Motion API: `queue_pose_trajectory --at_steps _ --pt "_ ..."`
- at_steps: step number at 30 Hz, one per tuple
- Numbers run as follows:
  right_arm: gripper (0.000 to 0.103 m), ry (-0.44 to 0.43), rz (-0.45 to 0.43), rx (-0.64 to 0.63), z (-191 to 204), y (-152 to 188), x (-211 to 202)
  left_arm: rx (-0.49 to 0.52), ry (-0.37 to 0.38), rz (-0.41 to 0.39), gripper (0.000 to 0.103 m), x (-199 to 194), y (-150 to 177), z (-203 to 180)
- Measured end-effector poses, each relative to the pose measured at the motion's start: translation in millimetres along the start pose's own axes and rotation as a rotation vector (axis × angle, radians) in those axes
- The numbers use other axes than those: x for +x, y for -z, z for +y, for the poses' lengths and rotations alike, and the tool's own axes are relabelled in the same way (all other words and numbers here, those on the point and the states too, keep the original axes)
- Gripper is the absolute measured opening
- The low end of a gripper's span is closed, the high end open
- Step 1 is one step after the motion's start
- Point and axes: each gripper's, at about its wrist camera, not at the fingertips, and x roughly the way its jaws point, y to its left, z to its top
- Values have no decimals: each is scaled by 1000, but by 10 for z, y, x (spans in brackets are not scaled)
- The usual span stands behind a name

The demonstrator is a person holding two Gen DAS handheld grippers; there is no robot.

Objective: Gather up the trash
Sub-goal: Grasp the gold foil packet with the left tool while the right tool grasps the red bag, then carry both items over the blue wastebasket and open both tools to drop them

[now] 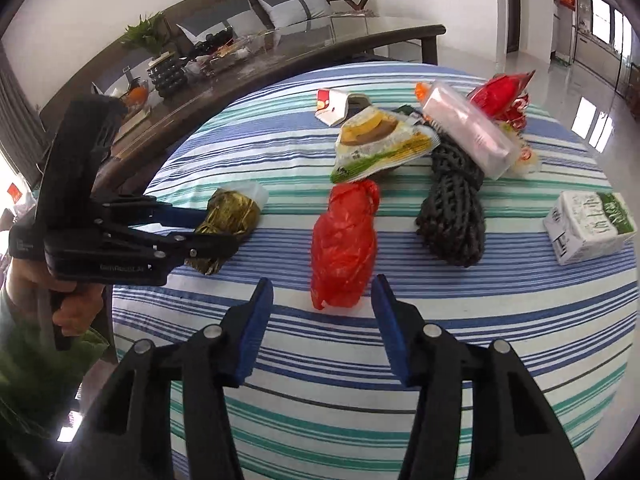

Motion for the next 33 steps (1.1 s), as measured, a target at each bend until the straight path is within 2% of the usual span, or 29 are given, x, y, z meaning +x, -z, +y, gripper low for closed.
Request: queue_pose_trajectory --at_steps 3,5,7,8,9,10,11,15,18,20,23,27,30,33 --pt "55 36 -10 0 -42 -156 -38 -7 -38 -12 53 23 -1 24" --pt "55 54 19 -13 -43 -258 73 -5 -68 -21 53 29 -1 11" --pt "55 67 68 -39 -45 -325 239 13 -97 -24 47 25 12 -16" --pt "55 71 88 -48 -40 -336 307 24 -105 -23 36 34 13 -36" --pt "54 74 100 -56 -39 -349 375 34 -117 -30 35 30 18 -54" --pt "39 94 108 -73 -54 -353 433 41 -125 -35 34 35 19 -75" --pt "30 82 99 -55 -80 -349 387 46 -127 -38 31 21 29 -87" --pt "30 -17 41 1 -168 -238 -20 19 -45 -64 29 -93 35 -165" --pt "30 -69 1 61 -352 -122 -386 27 40 -85 29 -188 -26 -384" --pt "30 -74 -35 111 -582 -3 -676 51 83 -99 29 -226 -90 -592" --pt "30 -31 -98 185 -952 126 -1081 98 143 -109 29 -220 -212 -986" --pt "30 115 -171 284 -1616 352 -1550 181 223 -95 29 -109 -389 -1670" --pt "30 222 -175 375 -2181 559 -1725 255 279 -67 29 46 -492 -2304" --pt "30 291 -148 451 -2705 777 -1756 319 322 -21 30 349 -644 -2936"
